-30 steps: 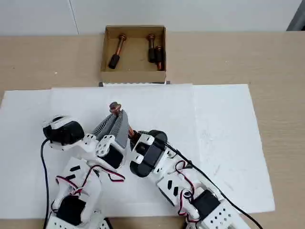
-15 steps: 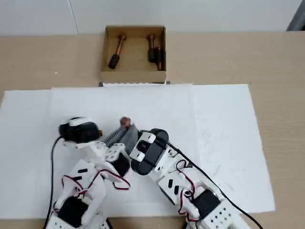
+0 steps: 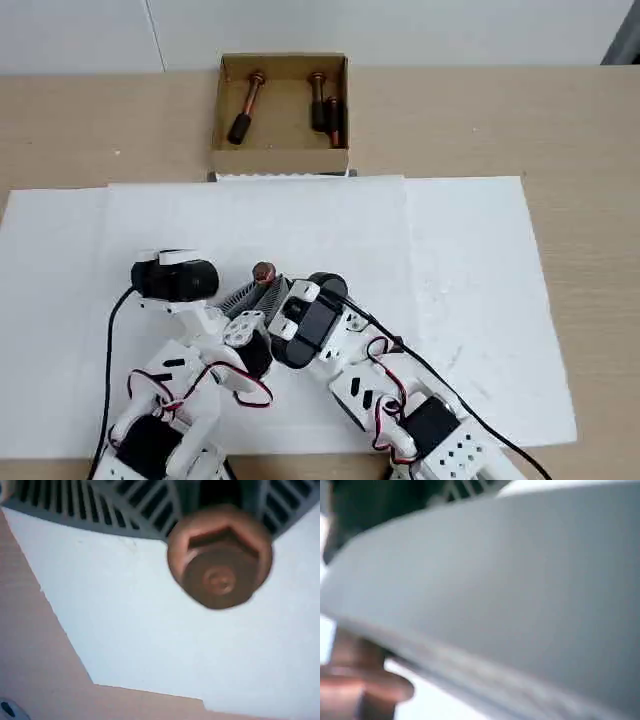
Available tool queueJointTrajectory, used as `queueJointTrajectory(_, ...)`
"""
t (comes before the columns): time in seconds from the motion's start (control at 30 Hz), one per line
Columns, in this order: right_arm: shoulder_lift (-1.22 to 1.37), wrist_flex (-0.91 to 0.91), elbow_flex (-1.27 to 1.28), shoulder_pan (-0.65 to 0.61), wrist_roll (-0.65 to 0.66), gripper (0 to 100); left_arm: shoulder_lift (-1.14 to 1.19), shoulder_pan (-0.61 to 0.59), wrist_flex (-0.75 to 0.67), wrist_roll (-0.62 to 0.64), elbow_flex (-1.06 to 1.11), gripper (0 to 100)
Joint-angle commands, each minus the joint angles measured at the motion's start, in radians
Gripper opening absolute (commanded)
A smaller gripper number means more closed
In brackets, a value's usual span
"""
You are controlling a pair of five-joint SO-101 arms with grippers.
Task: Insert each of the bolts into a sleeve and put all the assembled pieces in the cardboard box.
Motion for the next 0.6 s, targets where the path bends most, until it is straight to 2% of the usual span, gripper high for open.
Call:
queueJointTrajectory(0.0, -0.015, -0.035, -0.083, -0.002, 0.009, 0.2, 0.0, 0.006, 0.011, -0.032, 0.013, 1)
queueJointTrajectory(0.27, -0.015, -0.031, -0.083, 0.045, 0.008, 0.2, 0.002, -0.081, -0.002, -0.123, -0.022, 16)
queueJointTrajectory(0.57, -0.015, -0.03, -0.075, 0.045, 0.006, 0.2, 0.002, -0.081, 0.005, -0.138, -0.124, 16)
